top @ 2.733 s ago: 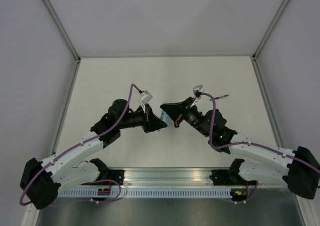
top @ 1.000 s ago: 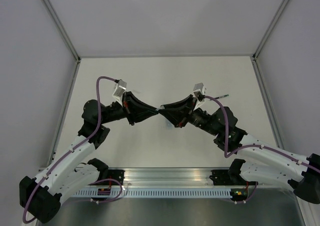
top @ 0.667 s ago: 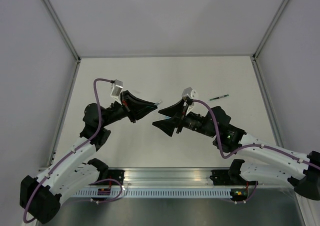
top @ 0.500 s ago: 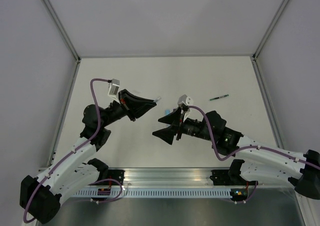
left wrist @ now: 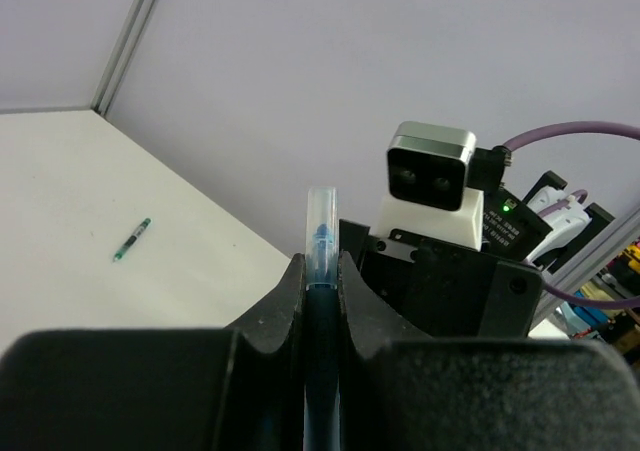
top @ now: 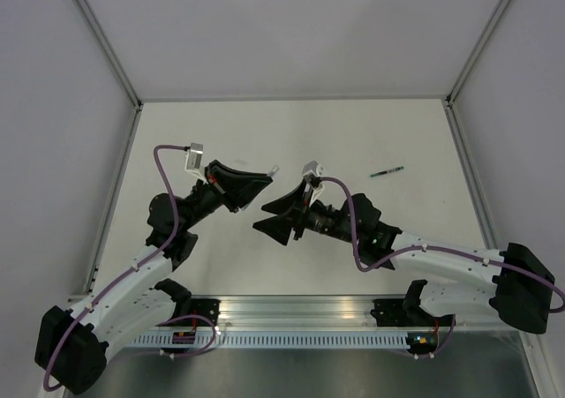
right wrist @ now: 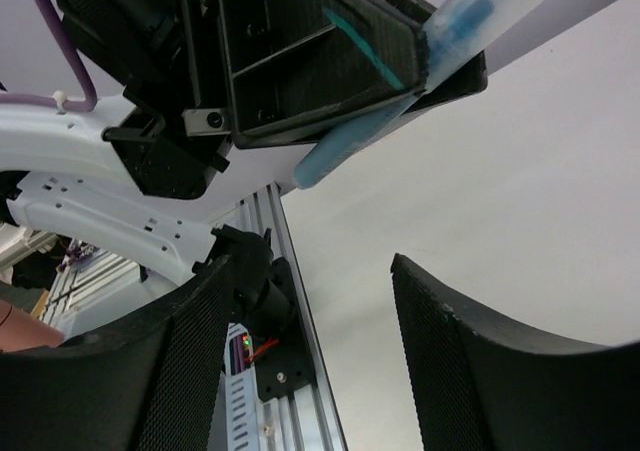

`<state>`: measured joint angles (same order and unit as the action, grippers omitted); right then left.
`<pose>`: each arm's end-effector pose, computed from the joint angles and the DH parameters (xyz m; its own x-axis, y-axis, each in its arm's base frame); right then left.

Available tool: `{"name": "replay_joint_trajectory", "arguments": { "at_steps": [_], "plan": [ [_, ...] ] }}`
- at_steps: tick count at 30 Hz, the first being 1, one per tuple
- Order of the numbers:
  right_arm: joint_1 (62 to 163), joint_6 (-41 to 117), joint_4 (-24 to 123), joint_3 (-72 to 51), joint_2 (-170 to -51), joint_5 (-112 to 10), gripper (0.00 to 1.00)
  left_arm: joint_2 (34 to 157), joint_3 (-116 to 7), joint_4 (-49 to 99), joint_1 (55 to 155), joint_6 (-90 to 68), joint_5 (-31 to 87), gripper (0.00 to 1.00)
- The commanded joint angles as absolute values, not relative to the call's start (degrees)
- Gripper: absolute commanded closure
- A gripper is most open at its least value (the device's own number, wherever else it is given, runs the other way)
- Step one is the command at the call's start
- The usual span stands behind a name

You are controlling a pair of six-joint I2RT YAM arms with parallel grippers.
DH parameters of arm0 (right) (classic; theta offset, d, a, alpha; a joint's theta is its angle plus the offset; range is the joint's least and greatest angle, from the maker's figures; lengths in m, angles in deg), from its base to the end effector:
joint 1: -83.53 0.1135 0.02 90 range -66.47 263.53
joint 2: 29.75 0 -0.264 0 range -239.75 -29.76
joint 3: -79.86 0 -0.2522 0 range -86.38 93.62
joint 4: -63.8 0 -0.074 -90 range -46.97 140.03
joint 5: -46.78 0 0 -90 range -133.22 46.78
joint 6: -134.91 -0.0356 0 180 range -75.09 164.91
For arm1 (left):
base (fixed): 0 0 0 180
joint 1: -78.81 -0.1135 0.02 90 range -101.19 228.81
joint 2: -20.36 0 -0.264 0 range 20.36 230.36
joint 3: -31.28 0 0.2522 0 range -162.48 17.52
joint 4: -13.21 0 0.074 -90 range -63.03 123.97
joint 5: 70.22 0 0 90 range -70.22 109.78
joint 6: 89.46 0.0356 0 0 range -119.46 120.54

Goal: Insert the pens into the pen caps

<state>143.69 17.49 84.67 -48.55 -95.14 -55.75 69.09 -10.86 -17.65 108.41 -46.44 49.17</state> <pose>0.1241 0.2319 0.3067 -0.3849 0.2324 -0.8932 -0.8749 0.2162 0.4333 0.1584 -0.1101 0.3261 -0.3552 -0.5308 -0.7694 0.8203 0.2177 -0.5289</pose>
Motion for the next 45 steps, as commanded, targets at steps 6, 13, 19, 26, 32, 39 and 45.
{"name": "replay_joint_trajectory", "arguments": {
  "at_steps": [6, 13, 19, 26, 32, 39, 45],
  "plan": [
    [143.9, 9.6, 102.9, -43.5, -104.8, -56.6, 0.37, 67.0, -8.4, -25.8, 108.3, -50.4, 45.4, 0.98],
    [143.9, 6.5, 113.1, -43.7, -110.1, -57.5, 0.41, 64.7, -6.6, -25.7, 108.3, -49.7, 44.6, 0.98],
    [143.9, 7.2, 115.4, -43.9, -111.4, -56.8, 0.43, 61.8, -5.5, -24.0, 108.3, -47.8, 43.0, 0.98],
    [143.8, 6.9, 116.3, -42.5, -113.2, -58.8, 0.61, 61.1, -5.6, -23.4, 108.3, -47.4, 43.0, 0.98],
    [143.9, 5.4, 117.1, -41.1, -114.3, -60.9, 0.72, 60.8, -5.5, -23.5, 108.3, -47.4, 43.3, 0.98],
    [143.9, 4.8, 118.9, -43.3, -113.1, -60.8, 1.00, 59.2, -4.7, -23.0, 108.3, -47.8, 43.8, 0.98],
    [143.8, 5.7, 114.1, -43.8, -110.5, -62.5, 1.00, 58.1, -5.1, -20.4, 108.3, -46.6, 44.2, 0.88]
  ]
}}
